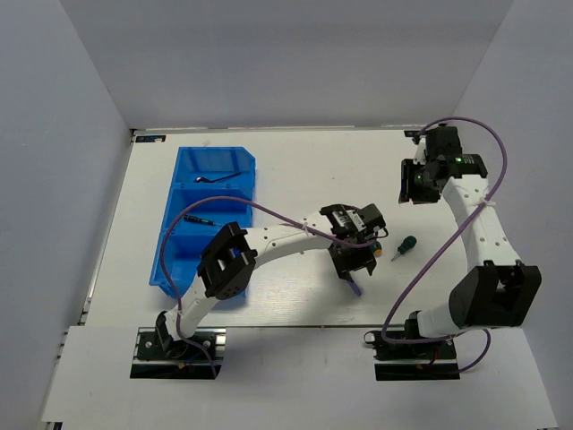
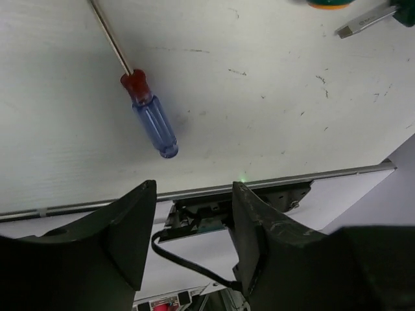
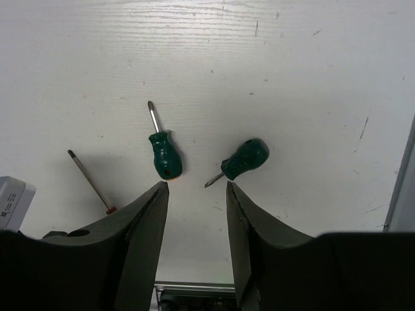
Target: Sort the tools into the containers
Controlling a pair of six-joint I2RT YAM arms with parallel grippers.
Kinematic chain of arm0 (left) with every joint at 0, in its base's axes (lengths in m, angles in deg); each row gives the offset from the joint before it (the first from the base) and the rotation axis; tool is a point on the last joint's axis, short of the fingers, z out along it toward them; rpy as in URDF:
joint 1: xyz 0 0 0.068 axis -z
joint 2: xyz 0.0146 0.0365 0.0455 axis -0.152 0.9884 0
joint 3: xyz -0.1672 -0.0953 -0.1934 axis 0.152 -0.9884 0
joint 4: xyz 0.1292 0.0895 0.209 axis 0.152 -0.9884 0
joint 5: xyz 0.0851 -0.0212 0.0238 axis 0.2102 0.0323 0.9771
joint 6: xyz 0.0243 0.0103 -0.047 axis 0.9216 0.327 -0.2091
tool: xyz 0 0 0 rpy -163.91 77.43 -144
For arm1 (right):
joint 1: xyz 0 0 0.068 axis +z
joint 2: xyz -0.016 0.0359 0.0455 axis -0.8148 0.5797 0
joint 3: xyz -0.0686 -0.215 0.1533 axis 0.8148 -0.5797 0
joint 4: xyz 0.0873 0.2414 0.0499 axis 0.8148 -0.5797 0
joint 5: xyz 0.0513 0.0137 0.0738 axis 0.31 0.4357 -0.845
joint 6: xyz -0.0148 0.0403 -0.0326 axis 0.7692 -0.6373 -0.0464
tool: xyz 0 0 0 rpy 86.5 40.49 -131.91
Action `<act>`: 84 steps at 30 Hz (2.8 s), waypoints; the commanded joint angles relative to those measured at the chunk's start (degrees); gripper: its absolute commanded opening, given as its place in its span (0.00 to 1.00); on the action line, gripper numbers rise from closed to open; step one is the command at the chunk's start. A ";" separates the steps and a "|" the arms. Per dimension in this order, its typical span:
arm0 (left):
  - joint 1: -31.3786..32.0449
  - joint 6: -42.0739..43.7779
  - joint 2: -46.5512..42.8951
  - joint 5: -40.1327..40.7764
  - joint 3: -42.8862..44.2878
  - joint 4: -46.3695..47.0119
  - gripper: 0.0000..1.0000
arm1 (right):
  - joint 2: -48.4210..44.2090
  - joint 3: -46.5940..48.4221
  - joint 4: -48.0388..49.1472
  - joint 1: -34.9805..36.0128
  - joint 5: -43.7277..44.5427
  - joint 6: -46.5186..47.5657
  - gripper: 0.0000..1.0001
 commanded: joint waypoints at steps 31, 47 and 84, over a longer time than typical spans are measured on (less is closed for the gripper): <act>-0.04 2.59 3.51 9.01 -7.36 -6.06 0.00 | -12.29 -17.62 3.31 -6.14 -10.50 -3.52 0.47; -29.55 -8.11 -26.03 32.66 -14.21 -11.60 0.00 | -12.03 -24.65 6.56 -6.32 -17.27 1.05 0.35; -40.29 29.79 -43.13 21.07 -29.58 3.16 0.77 | 15.39 -19.46 16.14 7.12 -5.32 8.17 0.57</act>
